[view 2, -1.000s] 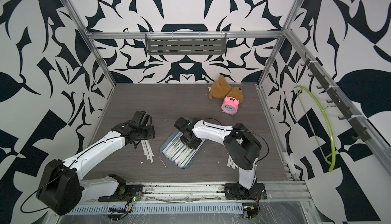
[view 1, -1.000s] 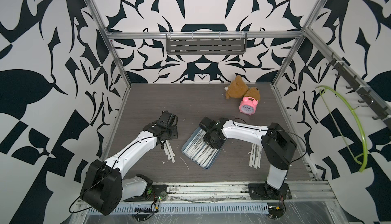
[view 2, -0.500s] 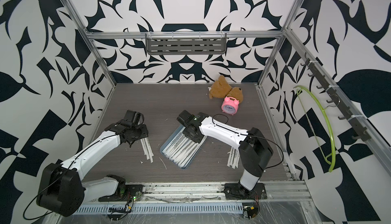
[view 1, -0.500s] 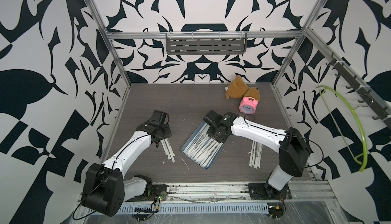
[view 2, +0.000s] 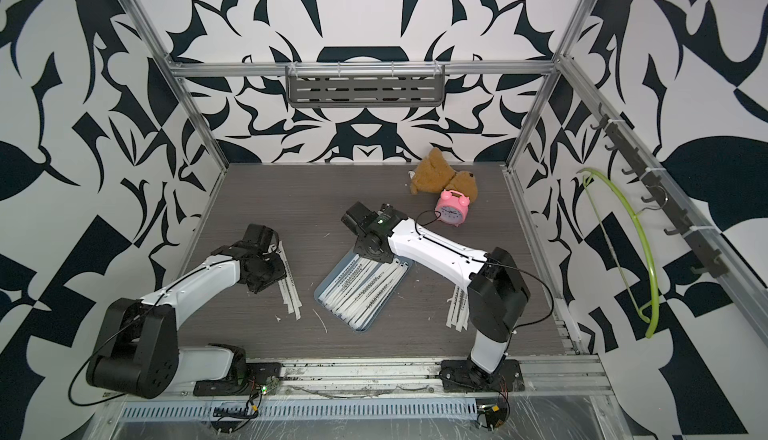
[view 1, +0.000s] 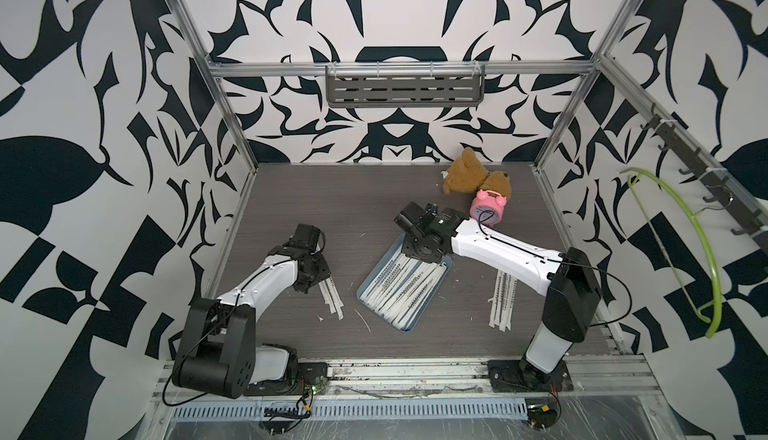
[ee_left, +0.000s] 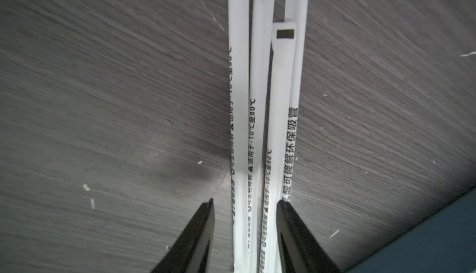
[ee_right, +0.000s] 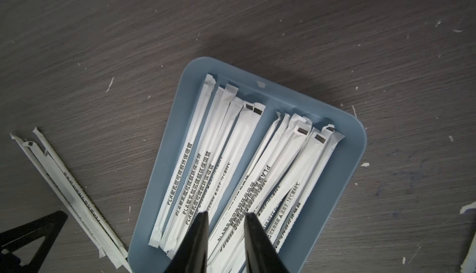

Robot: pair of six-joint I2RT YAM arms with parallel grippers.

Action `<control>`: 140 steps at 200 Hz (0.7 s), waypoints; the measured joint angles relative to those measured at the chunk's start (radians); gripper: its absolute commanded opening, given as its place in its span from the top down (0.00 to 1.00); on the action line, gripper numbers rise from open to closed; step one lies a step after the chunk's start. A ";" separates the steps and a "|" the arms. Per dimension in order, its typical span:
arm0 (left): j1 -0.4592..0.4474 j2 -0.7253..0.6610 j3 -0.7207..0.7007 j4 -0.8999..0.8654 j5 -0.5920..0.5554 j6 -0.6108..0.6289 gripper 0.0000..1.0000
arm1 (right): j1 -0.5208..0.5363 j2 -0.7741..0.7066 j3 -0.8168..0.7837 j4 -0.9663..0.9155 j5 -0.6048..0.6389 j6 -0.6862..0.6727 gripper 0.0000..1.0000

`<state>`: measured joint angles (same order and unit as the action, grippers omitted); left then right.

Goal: Put the straws into the storage box
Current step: Place the straw in the storage box, then pick up the straw from the center of the board.

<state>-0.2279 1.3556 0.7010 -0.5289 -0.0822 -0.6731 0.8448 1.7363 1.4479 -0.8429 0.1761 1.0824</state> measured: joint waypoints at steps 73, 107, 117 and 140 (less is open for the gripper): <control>0.032 0.010 -0.027 0.012 -0.020 -0.042 0.58 | 0.000 0.000 -0.008 0.016 -0.013 -0.039 0.73; 0.053 -0.005 -0.017 -0.005 -0.017 -0.037 0.56 | -0.008 0.001 -0.034 0.040 -0.033 -0.042 0.73; 0.053 -0.004 -0.007 -0.007 -0.007 -0.032 0.56 | -0.011 0.002 -0.034 0.044 -0.039 -0.046 0.74; 0.053 0.005 0.015 -0.012 0.001 -0.017 0.57 | -0.016 0.003 -0.034 0.056 -0.043 -0.059 0.75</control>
<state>-0.1749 1.3605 0.7162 -0.5411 -0.0814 -0.6899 0.8291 1.7397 1.4136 -0.7872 0.1333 1.0237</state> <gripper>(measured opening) 0.436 0.255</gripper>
